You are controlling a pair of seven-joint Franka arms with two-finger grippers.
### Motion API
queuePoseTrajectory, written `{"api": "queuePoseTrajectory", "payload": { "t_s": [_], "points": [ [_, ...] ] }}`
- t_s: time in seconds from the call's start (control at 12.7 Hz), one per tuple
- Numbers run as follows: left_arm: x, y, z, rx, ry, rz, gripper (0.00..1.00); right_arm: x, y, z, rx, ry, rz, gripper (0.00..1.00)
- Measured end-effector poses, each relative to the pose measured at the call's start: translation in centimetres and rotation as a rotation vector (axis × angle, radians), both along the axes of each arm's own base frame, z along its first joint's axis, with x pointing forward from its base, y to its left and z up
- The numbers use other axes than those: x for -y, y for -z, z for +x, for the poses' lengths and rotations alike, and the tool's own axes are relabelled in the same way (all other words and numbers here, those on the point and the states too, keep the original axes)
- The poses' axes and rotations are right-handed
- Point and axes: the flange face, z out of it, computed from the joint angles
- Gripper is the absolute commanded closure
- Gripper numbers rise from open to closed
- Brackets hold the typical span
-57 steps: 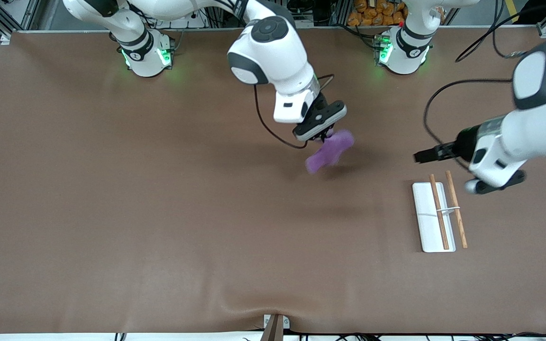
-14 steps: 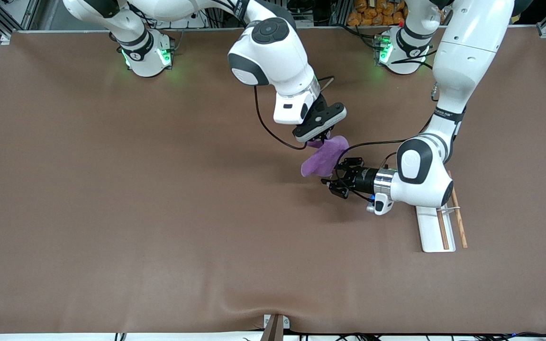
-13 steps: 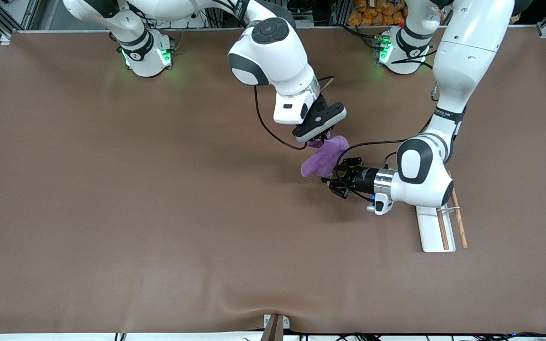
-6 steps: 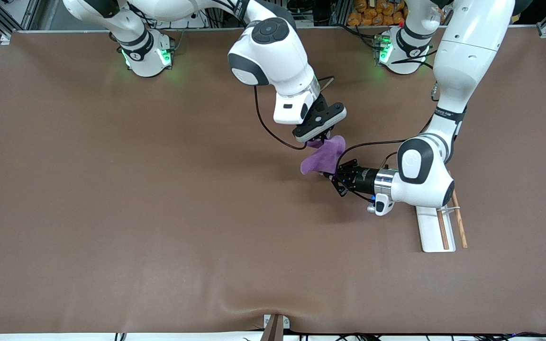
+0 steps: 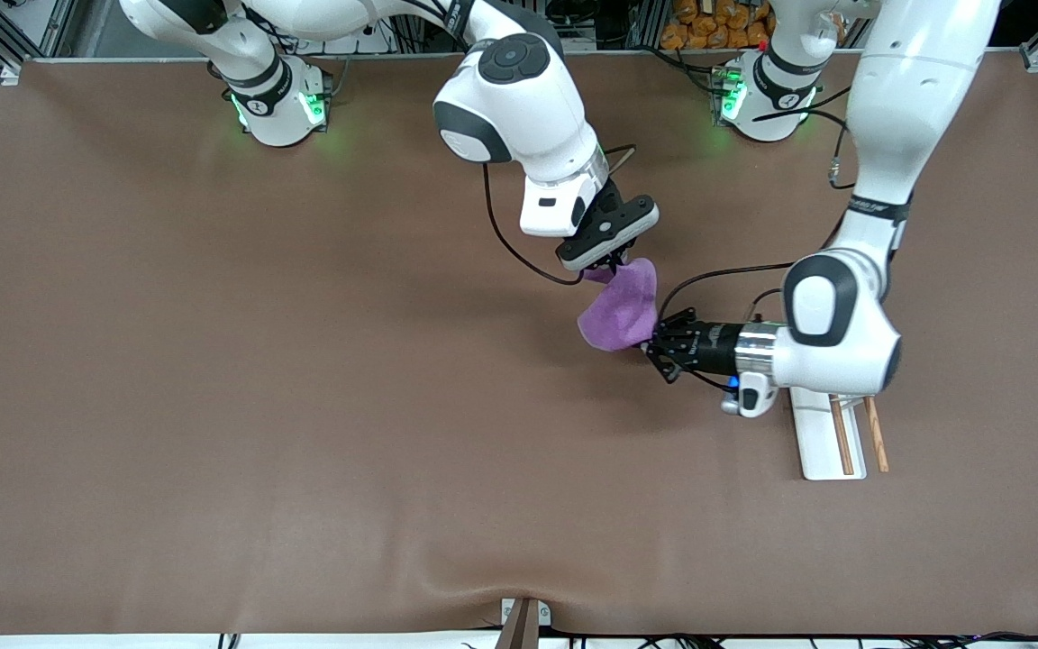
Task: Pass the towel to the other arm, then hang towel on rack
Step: 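Open the right gripper and withdraw while the left gripper carries the towel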
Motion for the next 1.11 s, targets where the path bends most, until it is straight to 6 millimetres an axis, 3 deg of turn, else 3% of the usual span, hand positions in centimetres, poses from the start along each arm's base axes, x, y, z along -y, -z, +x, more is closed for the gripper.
{"api": "queuePoseTrajectory", "payload": {
  "t_s": [0.32,0.79,1.11],
  "points": [
    [-2.7,-6.0,1.1,0.096,0.075,0.067,1.0,0.1,0.0,0.1,0.0,0.002,-0.001,0.0],
    [-9.0,-15.6,2.6,0.182,0.181,0.167,1.0,1.4,-0.2,1.8,0.001,0.032,-0.006,0.0],
    [-12.7,-16.8,3.0,0.259,0.253,0.23,1.0,3.4,-0.8,3.8,-0.004,0.069,-0.018,0.0]
  ]
}}
